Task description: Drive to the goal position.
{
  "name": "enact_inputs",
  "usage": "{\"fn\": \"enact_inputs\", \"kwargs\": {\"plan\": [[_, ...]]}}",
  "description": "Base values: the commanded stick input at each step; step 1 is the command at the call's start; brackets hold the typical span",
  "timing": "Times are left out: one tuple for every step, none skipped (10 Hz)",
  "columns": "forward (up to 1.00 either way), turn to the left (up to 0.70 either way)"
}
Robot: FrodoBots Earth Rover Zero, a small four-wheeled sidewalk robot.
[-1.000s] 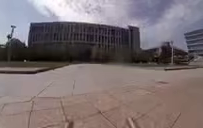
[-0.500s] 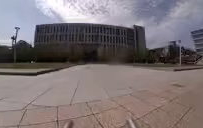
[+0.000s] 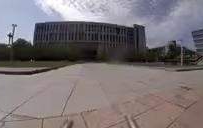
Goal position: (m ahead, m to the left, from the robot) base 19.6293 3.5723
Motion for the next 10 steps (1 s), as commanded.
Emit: {"fn": "enact_inputs", "kwargs": {"plan": [[0.7,0.0],[0.7,0.0],[0.7,0.0],[0.7,0.13],[0.7,0.35],[0.7,0.35],[0.7,0.32],[0.7,0.07],[0.7,0.02],[0.7,0.03]]}}
